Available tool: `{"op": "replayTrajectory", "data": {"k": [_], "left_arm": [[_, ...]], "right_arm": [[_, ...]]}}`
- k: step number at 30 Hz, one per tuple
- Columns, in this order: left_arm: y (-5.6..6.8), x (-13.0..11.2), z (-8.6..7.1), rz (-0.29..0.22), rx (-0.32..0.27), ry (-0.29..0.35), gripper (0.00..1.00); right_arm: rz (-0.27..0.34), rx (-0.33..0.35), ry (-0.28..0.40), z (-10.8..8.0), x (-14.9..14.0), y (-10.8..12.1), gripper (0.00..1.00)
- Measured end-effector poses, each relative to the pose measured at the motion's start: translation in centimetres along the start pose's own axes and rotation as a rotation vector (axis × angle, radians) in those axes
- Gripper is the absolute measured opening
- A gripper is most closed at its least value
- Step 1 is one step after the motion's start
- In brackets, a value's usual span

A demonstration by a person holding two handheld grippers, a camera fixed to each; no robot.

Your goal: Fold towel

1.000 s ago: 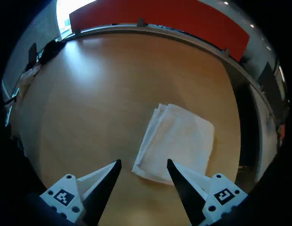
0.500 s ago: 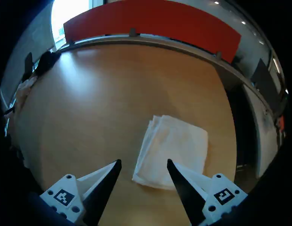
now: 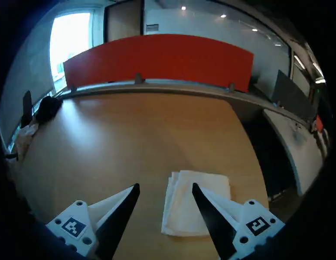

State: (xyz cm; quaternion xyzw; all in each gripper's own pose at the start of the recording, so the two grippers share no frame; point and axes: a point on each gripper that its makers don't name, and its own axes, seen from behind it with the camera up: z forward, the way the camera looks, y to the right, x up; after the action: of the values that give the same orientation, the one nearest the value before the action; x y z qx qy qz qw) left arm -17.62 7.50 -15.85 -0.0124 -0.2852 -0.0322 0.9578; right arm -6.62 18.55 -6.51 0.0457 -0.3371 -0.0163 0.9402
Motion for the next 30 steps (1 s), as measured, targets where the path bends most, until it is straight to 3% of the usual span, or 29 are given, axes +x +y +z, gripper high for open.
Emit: {"op": "replayTrajectory", "data": {"k": [9, 20, 30], "left_arm": [[0.2, 0.3, 0.1, -0.006, -0.006, 0.005, 0.92], [0.2, 0.3, -0.3, 0.002, -0.007, 0.008, 0.92], [0.1, 0.7, -0.4, 0.01, -0.011, 0.016, 0.92]], "right_arm": [[0.067, -0.01, 0.189, -0.7, 4.1, -1.2, 0.94], [0.083, -0.048, 0.29, -1.5, 6.5, -0.7, 0.94], [0.052, -0.142, 0.507, -4.6, 12.9, -0.4, 0.94]]}}
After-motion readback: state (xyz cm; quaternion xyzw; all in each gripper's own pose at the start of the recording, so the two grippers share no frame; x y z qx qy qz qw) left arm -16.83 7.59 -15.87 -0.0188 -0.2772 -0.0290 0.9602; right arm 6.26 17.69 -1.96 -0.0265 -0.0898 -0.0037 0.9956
